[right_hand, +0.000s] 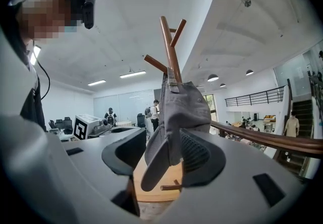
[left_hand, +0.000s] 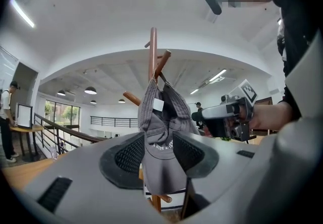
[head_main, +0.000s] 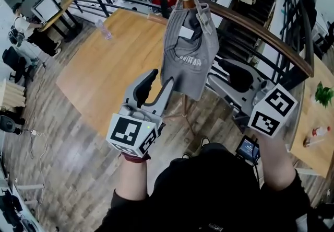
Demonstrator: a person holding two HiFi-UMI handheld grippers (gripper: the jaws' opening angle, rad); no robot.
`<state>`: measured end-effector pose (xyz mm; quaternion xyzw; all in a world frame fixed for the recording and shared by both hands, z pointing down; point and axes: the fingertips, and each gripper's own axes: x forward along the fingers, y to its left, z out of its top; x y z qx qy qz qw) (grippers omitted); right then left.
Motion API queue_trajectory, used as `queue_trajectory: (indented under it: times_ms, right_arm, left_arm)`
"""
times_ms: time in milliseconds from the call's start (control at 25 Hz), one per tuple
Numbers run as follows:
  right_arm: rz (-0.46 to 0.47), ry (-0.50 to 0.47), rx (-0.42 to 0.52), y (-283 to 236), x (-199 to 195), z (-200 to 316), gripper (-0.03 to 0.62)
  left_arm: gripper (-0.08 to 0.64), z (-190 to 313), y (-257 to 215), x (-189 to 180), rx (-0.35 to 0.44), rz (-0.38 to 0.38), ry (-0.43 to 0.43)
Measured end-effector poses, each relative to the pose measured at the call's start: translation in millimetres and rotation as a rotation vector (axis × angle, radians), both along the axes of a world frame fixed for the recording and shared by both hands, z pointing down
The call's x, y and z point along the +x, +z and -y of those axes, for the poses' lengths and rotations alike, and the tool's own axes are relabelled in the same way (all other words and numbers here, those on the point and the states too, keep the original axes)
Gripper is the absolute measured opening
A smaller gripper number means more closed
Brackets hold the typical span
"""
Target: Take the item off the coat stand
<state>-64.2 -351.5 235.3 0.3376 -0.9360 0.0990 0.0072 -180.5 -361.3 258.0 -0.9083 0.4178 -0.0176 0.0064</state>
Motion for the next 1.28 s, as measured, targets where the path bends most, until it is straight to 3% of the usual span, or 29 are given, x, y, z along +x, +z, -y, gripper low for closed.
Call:
queue_trajectory:
  times_ms: [160,560,1160,1240,1280]
  right_arm:
    - [-0.019,0.007,0.002,2,-4,10,0.218]
    - [-0.095,-0.004,-0.013,12,-16,23,0.253]
    - [-0.15,-0.033,-0.049,28,-20,36,0.255]
    - [-0.165,-0.048,-0.051,29,-20,35,0.227]
    - [-0.171,-0.05,-0.051,28,-18,35,0.161]
  left_arm:
    - [0.209,13,7,0,-0.015,0.023,-0.003]
    - [0.23,38,27,-1,-0.068,0.028,-0.04]
    - [0.23,52,52,18,-0.135,0.002,0.022]
    - [0.156,51,55,22,-0.132,0.004,0.028]
    - [0.09,50,55,25,-0.131,-0.002,0.032]
